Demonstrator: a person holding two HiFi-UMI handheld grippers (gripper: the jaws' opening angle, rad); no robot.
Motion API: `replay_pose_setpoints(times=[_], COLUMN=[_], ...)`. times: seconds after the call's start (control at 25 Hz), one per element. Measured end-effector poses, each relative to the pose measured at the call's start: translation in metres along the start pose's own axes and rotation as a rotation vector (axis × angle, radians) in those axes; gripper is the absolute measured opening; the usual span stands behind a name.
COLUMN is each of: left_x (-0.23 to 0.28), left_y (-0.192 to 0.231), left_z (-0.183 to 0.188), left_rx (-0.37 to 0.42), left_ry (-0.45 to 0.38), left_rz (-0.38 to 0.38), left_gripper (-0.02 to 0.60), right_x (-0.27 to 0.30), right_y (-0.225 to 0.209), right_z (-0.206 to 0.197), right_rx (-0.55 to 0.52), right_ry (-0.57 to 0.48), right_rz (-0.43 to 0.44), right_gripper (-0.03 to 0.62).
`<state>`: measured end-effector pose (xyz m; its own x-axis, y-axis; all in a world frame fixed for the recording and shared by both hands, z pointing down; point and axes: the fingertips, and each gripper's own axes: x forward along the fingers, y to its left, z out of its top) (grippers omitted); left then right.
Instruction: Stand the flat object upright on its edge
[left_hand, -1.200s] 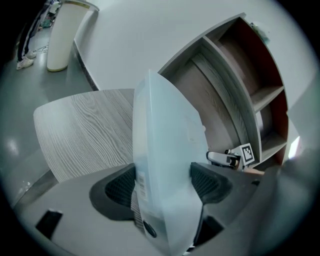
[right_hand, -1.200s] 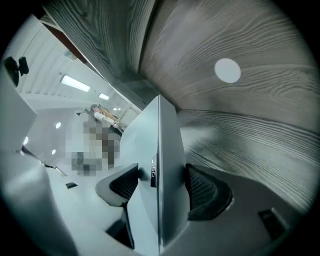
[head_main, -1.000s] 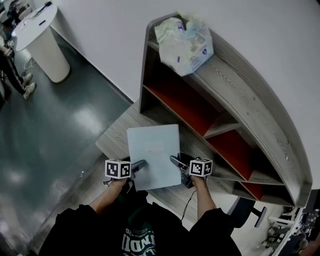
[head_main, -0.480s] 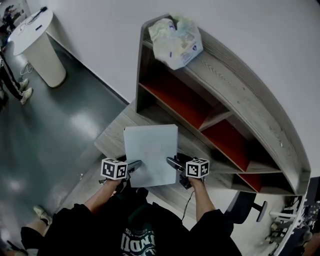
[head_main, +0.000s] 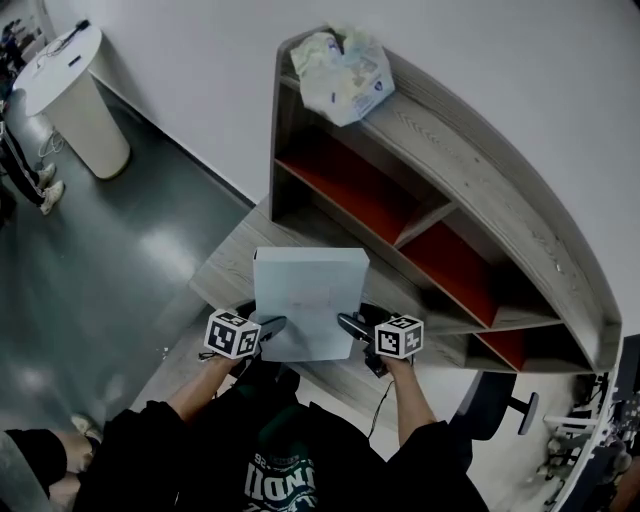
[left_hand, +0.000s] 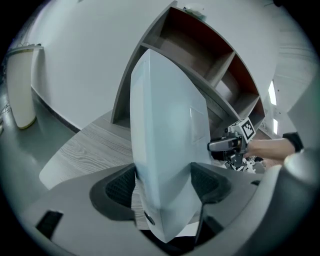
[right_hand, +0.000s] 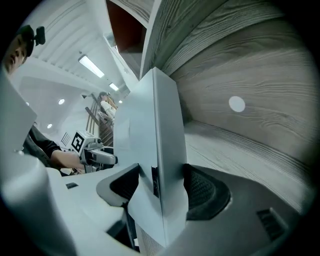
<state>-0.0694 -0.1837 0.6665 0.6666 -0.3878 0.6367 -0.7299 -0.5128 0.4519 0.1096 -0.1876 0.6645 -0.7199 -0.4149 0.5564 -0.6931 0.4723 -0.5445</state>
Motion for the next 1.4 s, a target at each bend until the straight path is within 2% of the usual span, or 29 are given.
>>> replay_pose_setpoints(times=[0.56, 0.92, 1.24, 1.4], left_x=[-0.007, -0.003, -0.002, -0.005], left_y=[-0.016, -0.024, -0.028, -0.033], left_z=[0.020, 0.028, 0.024, 0.019], left_rx=[0.228, 0.415, 0.480, 0.505], left_ry=[-0.030, -0.030, -0.075, -0.080], left_rz=[0.001, 0.030, 0.043, 0.018], left_gripper=[0.350, 0.350, 0.350, 0.339], right_x=[-0.026, -0.036, -0.040, -0.039], right_y=[0.014, 0.013, 0.011, 0.007], right_z=[0.005, 0.000, -0.003, -0.011], right_rx=[-0.136, -0.230, -0.308, -0.329], right_ry=[-0.074, -0.077, -0.081, -0.057], right_rz=[-0.098, -0.175, -0.216, -0.222], right_gripper=[0.281, 0.281, 0.281, 0.281])
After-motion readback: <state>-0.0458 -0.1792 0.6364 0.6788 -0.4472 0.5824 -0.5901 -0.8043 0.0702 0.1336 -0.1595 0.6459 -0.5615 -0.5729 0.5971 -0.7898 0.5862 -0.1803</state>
